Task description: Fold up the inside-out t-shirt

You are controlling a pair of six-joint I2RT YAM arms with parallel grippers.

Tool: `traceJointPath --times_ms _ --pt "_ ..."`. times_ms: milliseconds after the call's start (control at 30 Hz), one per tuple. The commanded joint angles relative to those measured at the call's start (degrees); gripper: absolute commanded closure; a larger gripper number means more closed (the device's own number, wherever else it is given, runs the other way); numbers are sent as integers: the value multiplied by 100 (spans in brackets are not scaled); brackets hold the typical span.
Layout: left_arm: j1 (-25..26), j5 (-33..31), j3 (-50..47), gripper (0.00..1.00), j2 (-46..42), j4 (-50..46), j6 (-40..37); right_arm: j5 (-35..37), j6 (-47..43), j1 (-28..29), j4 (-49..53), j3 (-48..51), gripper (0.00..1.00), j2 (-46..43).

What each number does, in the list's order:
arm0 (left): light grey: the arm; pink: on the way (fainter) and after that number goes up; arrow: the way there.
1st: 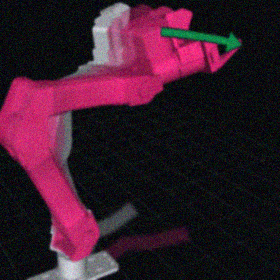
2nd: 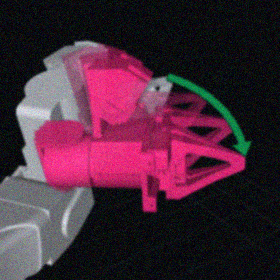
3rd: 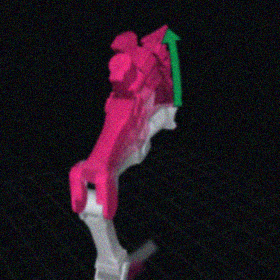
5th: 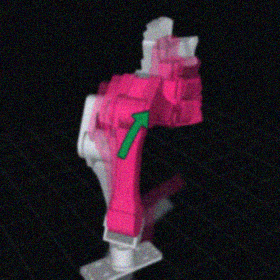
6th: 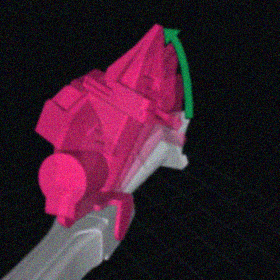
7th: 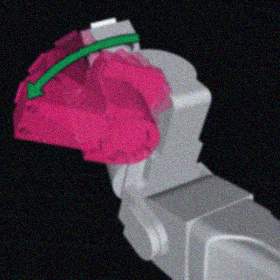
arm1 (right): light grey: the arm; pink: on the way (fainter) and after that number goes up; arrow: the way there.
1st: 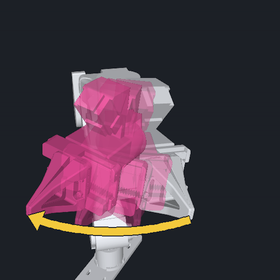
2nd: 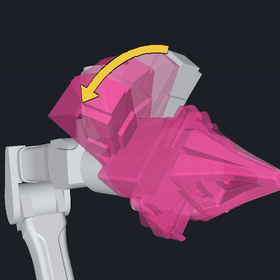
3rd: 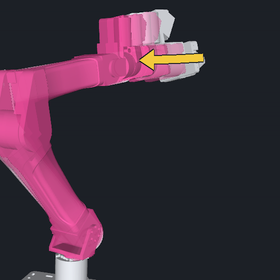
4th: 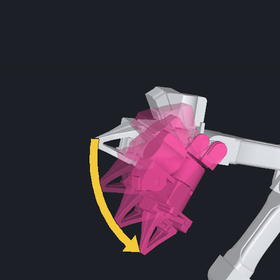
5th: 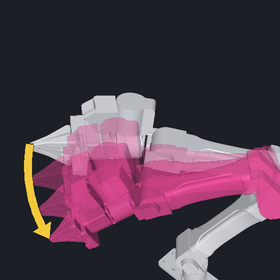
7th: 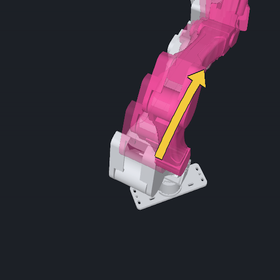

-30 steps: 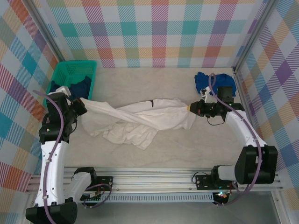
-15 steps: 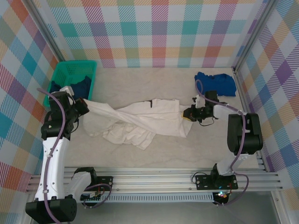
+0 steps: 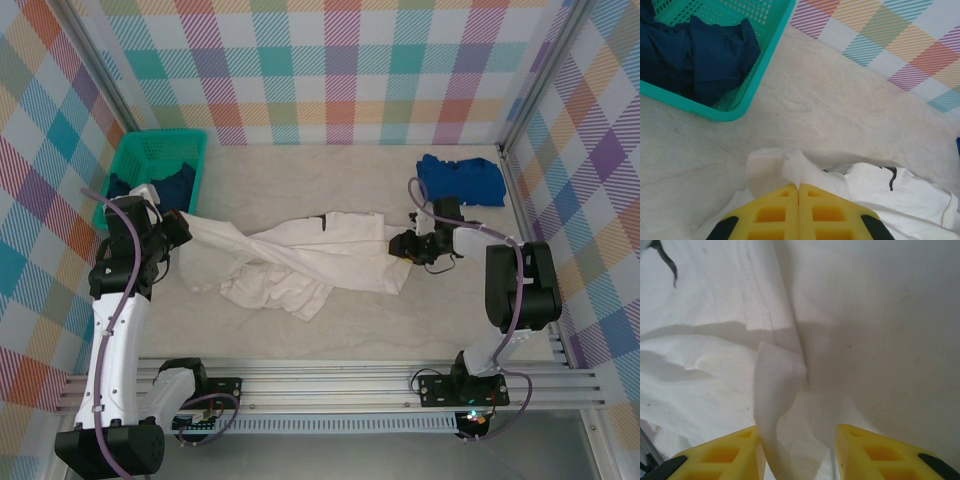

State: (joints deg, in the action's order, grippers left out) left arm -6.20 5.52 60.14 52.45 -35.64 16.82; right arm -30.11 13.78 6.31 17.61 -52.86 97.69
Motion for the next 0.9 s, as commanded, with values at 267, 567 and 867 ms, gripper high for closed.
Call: traceJointPath --times_ms 267,567,867 --pt "-92 125 -63 100 -14 237 -100 480 -30 266 178 261 58 -174" --pt "-91 126 -81 100 -28 232 -98 460 -72 275 -54 -35 82 -137" --pt "-90 160 -89 100 3 241 -93 535 -253 266 -17 -270 81 -181"
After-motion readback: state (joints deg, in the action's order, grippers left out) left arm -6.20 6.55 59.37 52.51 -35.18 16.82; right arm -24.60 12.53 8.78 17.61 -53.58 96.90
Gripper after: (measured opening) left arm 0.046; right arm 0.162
